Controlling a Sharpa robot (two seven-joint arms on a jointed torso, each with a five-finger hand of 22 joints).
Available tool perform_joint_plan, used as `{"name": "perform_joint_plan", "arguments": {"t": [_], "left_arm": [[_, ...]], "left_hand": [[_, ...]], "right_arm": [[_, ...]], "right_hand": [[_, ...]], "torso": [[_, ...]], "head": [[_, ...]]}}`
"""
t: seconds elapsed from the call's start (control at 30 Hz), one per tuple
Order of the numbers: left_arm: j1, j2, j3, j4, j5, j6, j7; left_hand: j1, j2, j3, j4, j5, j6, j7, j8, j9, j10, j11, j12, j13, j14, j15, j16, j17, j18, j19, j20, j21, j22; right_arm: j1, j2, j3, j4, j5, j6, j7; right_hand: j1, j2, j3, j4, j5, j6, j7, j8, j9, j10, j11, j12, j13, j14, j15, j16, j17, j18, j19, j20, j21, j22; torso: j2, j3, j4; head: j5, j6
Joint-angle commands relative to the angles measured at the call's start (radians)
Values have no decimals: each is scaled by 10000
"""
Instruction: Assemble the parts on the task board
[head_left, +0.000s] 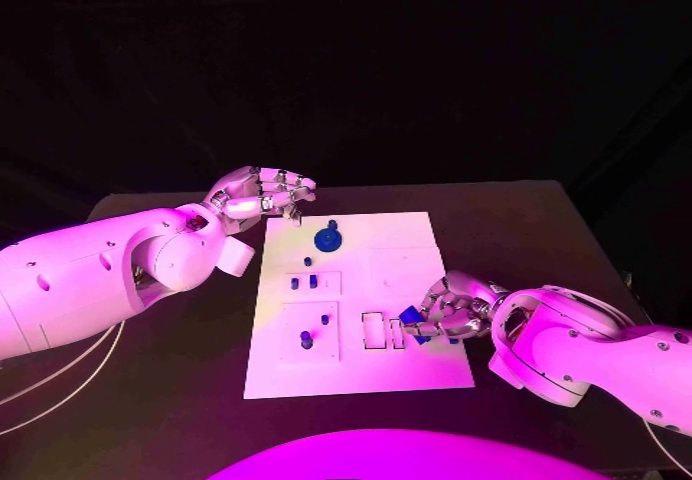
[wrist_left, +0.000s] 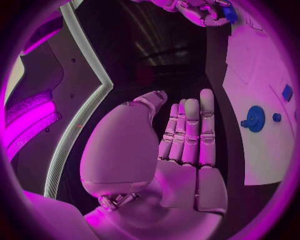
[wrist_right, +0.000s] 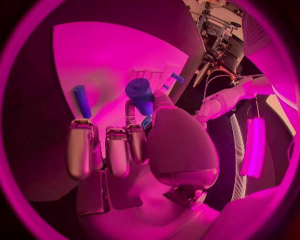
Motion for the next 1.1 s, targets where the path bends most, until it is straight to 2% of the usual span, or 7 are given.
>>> {"name": "perform_joint_plan", "arguments": {"t": [0.03, 0.17, 0.33, 0.57, 1.1], "left_arm": [[1, 25, 4, 9, 58, 210, 38], [1, 39, 4, -3, 60, 220, -6], [1, 47, 4, -13, 63, 230, -25], [2, 54, 4, -13, 73, 244, -24], [2, 53, 4, -1, 86, 258, -29]], "left_hand": [[15, 118, 10, 48, 20, -59, -13, 42, -15, -78, 8, 66, 17, -26, 19, 3, 15, 61, 30, 72, -64, -13], [15, 118, 10, 48, 20, -59, -13, 42, -15, -78, 8, 66, 17, -26, 19, 3, 15, 61, 30, 72, -64, -13], [13, 118, 6, 54, 19, -61, -10, 44, -16, -80, 10, 68, 17, -27, 20, 3, 16, 61, 33, 72, -68, -15], [13, 118, 6, 54, 19, -61, -10, 44, -16, -80, 10, 68, 17, -27, 20, 3, 16, 61, 33, 72, -68, -15], [13, 123, -3, 73, 17, -67, -5, 47, -18, -85, 14, 72, 19, -29, 22, 4, 18, 61, 41, 73, -79, -23]], "right_arm": [[28, 169, -5, 55, 813, 120, 332], [-7, 431, -10, -47, 923, 212, 366], [-96, 713, -19, -235, 886, 253, 317], [-182, 1136, -33, -597, 519, 21, 74], [-230, 1745, -45, -1185, 36, 322, -203]], "right_hand": [[111, 243, 86, -6, -2, 250, -188, 160, 43, 165, -63, 61, 1292, 876, -75, 40, 1912, -105, 638, -79, 33, 2163], [-132, 291, 135, 3, -114, 267, -191, 183, 34, 172, -69, 47, 1296, 877, -84, 39, 1913, -105, 638, -92, 32, 2162], [-400, 292, 160, -1, -330, 266, -188, 213, 29, 179, -66, 31, 1304, 874, -84, 32, 1901, -105, 638, -97, 29, 2162], [-763, 173, 132, 0, -830, 268, -178, 290, 37, 184, -58, -3, 1313, 871, -77, 21, 1883, -101, 632, -93, 2, 2155], [-1095, -30, 67, 8, -1244, 241, -172, 370, 53, 158, -49, -77, 1287, 865, -70, 5, 1857, -88, 615, -85, -71, 2138]], "torso": [[17, 9, 1], [16, -8, 15], [26, 1, 7], [30, 14, 10], [24, 6, 10]], "head": [[4, 5], [-38, 6], [-4, -5], [10, -1], [24, -39]]}}
